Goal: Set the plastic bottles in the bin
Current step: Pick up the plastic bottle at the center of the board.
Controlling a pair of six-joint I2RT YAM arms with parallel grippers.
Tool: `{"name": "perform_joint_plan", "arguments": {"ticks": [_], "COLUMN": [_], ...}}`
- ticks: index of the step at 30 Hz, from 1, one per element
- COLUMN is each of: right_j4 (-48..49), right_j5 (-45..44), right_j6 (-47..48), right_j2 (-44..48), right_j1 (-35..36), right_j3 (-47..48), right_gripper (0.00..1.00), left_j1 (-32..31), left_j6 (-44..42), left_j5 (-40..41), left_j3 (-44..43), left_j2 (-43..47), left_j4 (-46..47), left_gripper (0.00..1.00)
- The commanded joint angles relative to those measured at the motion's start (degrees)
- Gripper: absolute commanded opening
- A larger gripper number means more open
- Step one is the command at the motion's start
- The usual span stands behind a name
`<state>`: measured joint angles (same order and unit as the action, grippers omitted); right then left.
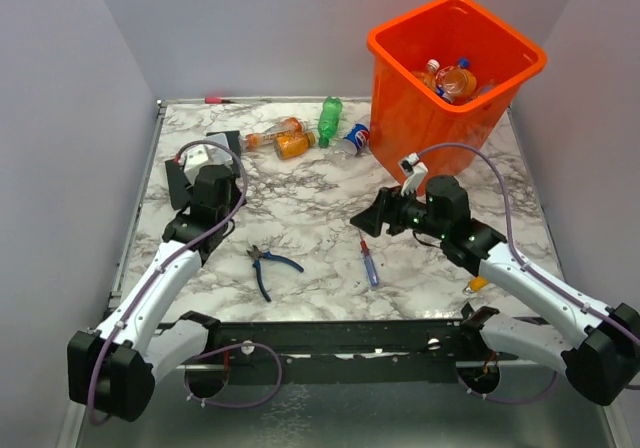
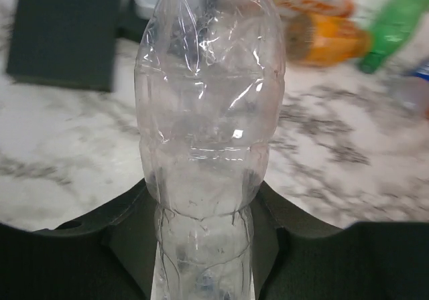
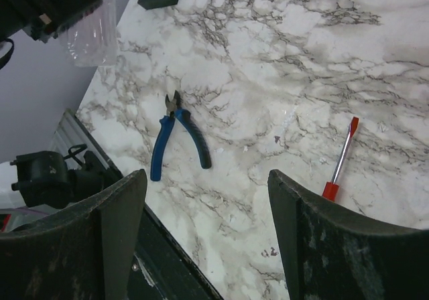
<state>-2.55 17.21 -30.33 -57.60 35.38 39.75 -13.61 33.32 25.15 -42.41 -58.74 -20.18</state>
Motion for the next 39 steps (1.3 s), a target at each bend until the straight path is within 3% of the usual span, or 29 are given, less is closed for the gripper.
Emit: {"name": "perform_joint_plan", "arguments": {"ticks": [1, 8, 13, 20, 28, 39], "right_j4": [-1.1, 1.6, 6.2, 13.0, 16.4, 21.1], "right_j5": [-0.1, 3.2, 5.8, 4.4, -4.1, 3.0], "right_j6": [2.4, 5.5, 2.3, 0.5, 3.2, 2.6], "right_j2": [-1.7, 1.6, 1.8, -2.8, -7.3, -8.6], "right_j1": [0.3, 0.3, 0.3, 2.8, 6.6, 7.9], "right_j3": [4.7, 7.8, 8.7, 13.1, 18.3, 20.7], "right_gripper": [0.76, 0.76, 0.77, 0.81, 0.81, 0.81], "left_j1": [-9.5, -13.1, -13.9, -19.0, -22.7, -23.1], "left_j6": [-4.0, -12.2, -9.8, -9.5, -10.3, -10.8], "left_j5": [-9.9, -42.4, -55.8, -50.0, -50.6, -48.2], "left_j3": [-2.5, 5.3, 14.5, 25.9, 25.9, 26.1], "left_j2": [2.0, 4.8, 9.3, 15.4, 15.4, 14.9], "left_j4": [10.4, 36.6, 58.3, 71.1, 71.2, 70.7], "left_gripper": [0.35, 0.31, 0.33, 0.31, 0.30, 0.28]}}
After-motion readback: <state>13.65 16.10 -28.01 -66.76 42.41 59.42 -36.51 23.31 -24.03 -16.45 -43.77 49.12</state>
